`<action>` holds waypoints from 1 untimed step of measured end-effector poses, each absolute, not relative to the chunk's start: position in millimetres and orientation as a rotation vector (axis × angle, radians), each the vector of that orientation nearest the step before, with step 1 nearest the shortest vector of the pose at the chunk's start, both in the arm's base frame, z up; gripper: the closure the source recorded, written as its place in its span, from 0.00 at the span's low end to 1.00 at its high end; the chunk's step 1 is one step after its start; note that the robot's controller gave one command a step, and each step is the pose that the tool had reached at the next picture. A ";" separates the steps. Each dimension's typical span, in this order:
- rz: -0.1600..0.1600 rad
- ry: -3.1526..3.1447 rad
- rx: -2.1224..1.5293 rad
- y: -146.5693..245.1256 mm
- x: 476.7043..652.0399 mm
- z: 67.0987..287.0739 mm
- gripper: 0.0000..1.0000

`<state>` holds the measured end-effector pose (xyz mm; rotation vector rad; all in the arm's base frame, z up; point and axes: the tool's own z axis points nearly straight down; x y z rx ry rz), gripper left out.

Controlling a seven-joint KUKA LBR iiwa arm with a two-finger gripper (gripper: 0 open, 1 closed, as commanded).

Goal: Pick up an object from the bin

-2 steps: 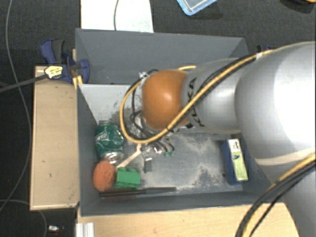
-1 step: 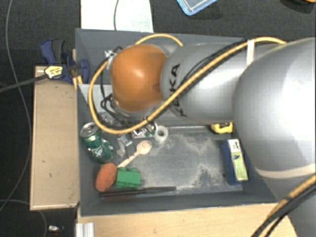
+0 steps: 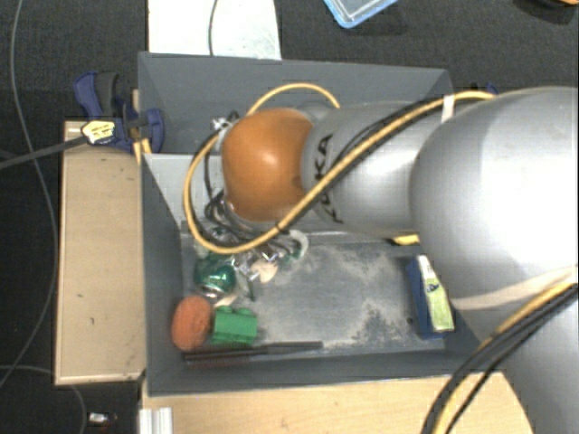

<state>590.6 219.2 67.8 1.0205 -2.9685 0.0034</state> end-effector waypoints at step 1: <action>-0.010 -2.868 1.380 181.6 585.8 76.0 1.00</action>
Offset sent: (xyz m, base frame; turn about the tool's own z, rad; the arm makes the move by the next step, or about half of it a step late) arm 0.0000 0.0000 0.0000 0.0000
